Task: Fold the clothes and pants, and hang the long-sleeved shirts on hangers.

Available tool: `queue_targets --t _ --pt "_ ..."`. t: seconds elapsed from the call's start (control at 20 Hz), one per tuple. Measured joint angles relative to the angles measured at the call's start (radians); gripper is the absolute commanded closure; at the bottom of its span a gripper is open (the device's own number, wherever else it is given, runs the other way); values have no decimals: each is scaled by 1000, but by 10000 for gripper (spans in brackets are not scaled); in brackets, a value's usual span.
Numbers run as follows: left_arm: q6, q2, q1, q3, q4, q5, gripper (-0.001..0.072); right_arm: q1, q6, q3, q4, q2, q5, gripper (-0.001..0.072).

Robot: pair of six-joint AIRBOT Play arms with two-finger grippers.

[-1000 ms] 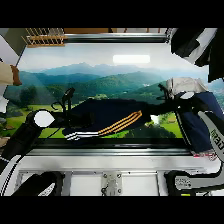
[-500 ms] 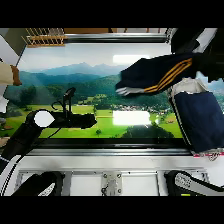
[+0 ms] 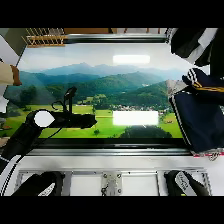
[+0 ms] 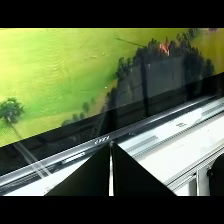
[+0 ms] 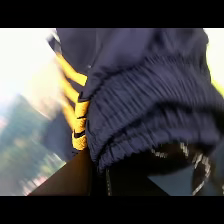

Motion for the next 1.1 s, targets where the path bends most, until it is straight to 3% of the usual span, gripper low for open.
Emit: queue_targets --t 0.3,0.65,0.7,0.8,1.1 --pt "27 0 0 0 0 -4 700 -9 75 -258 -158 171 99 691" --pt "32 0 0 0 0 -11 701 -10 13 -357 -354 214 137 678" --pt "33 0 0 0 0 -11 701 -10 5 -360 -364 211 136 625" --pt "36 0 0 0 0 -11 700 -10 -15 -364 -381 204 136 38" --pt "35 0 0 0 0 -12 700 12 -129 -307 -361 236 62 13"
